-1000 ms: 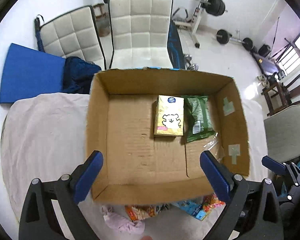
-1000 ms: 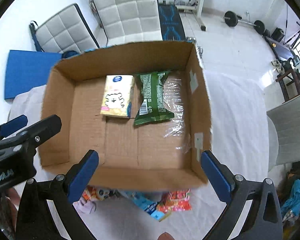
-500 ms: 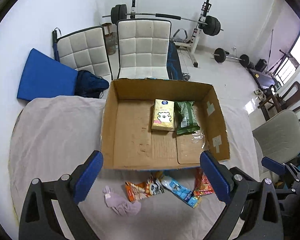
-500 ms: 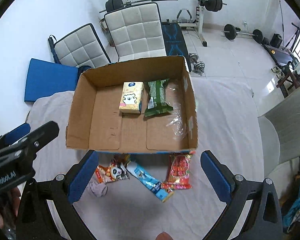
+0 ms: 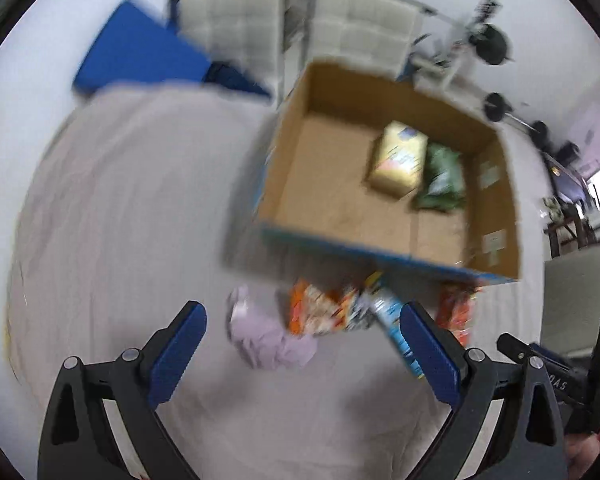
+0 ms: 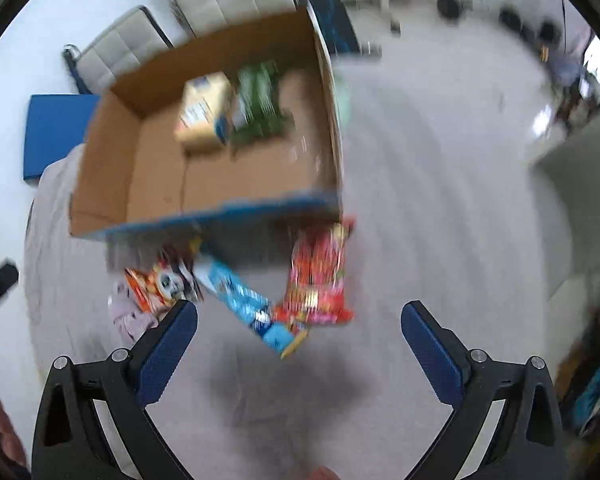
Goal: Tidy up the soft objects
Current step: 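Grasp the panda-print snack bag with left gripper while right grasps red floral bag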
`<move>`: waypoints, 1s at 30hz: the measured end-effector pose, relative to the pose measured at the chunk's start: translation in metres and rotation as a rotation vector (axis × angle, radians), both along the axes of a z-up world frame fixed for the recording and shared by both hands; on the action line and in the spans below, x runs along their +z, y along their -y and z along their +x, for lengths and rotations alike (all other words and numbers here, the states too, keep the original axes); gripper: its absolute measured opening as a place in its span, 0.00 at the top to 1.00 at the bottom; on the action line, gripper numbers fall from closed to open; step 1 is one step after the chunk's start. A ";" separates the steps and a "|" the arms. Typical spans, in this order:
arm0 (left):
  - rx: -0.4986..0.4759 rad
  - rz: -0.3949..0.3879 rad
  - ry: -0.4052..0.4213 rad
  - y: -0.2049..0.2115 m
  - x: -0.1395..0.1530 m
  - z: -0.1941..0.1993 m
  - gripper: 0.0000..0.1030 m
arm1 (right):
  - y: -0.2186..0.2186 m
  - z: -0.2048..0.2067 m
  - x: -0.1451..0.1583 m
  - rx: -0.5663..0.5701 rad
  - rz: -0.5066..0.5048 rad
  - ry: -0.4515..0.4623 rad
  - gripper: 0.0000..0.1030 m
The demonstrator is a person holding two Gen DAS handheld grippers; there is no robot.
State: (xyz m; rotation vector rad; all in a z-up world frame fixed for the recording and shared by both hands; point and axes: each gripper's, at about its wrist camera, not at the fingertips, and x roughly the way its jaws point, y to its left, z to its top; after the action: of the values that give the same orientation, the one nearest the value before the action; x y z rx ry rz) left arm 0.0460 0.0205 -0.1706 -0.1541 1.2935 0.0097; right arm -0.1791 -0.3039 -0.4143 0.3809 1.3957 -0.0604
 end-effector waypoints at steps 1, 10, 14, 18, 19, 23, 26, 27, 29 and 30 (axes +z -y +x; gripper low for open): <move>0.015 -0.012 -0.022 -0.005 -0.011 -0.001 0.04 | 0.002 0.001 -0.012 -0.005 0.015 -0.017 0.00; -0.192 0.132 -0.103 0.026 -0.079 0.016 0.04 | 0.008 0.020 -0.076 -0.069 -0.014 -0.111 0.04; -0.385 0.254 -0.092 0.058 -0.099 0.026 0.04 | 0.004 0.033 -0.092 -0.059 -0.026 -0.134 0.13; -0.584 0.371 -0.135 0.089 -0.130 0.028 0.04 | -0.003 0.039 -0.104 -0.025 -0.066 -0.162 0.33; -0.618 0.384 -0.150 0.094 -0.136 0.027 0.09 | -0.004 0.039 -0.108 -0.017 -0.064 -0.179 0.47; -0.679 0.357 -0.200 0.106 -0.147 0.024 0.26 | -0.005 0.033 -0.110 -0.005 -0.066 -0.209 0.49; -0.573 0.218 -0.252 0.094 -0.145 0.028 0.30 | -0.003 0.024 -0.113 0.024 -0.063 -0.243 0.49; -0.508 0.149 -0.290 0.085 -0.146 0.028 0.31 | -0.002 0.021 -0.114 0.031 -0.060 -0.250 0.49; -0.396 0.041 -0.349 0.070 -0.148 0.025 0.31 | 0.000 0.011 -0.115 0.047 -0.057 -0.267 0.49; -0.335 -0.014 -0.389 0.061 -0.151 0.021 0.31 | 0.001 0.009 -0.115 0.051 -0.054 -0.274 0.49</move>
State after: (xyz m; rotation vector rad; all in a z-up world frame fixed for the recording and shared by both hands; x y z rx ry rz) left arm 0.0670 -0.0402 -0.3212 0.0576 1.6947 -0.2670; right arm -0.1701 -0.3046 -0.5297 0.2999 1.6696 -0.1115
